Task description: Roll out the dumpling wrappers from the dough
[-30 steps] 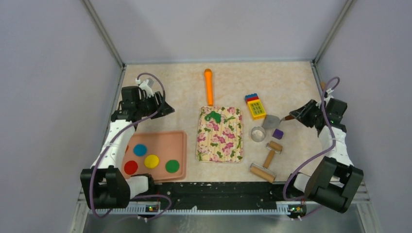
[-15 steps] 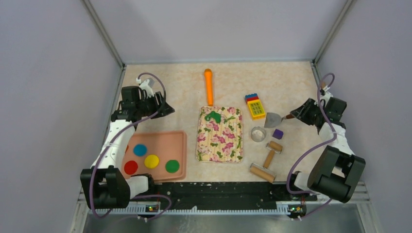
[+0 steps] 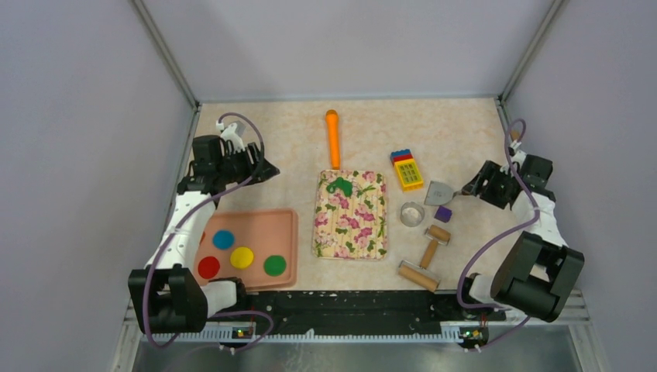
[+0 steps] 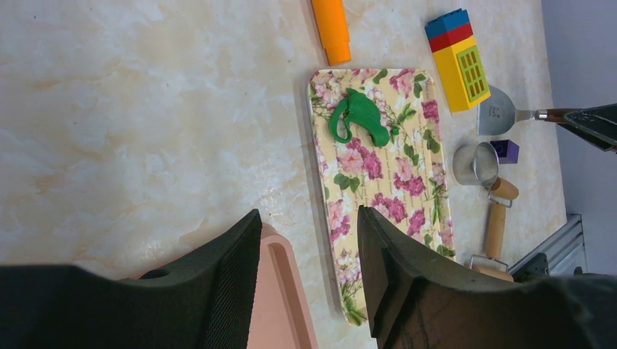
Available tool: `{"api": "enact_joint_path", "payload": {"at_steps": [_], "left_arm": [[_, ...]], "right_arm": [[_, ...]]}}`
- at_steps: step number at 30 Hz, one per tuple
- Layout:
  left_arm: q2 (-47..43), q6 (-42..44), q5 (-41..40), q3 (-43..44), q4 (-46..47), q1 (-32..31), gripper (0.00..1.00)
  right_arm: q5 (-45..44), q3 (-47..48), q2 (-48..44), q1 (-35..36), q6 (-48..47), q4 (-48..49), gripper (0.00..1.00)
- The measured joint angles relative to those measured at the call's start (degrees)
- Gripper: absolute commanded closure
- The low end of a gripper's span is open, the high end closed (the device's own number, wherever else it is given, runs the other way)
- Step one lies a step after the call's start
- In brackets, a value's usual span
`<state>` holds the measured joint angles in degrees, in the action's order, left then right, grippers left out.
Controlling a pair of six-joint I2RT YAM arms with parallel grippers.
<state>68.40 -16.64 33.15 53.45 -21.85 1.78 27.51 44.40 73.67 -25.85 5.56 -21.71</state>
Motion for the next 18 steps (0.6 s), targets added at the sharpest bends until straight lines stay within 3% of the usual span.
{"api": "enact_joint_path", "payload": {"at_steps": [18], "left_arm": [[-0.02,-2.12,0.52,-3.19,2.73,0.0,0.45]], "right_arm": [[-2.27,0.17,6.73,-3.1,-5.64,-2.36,0.2]]}}
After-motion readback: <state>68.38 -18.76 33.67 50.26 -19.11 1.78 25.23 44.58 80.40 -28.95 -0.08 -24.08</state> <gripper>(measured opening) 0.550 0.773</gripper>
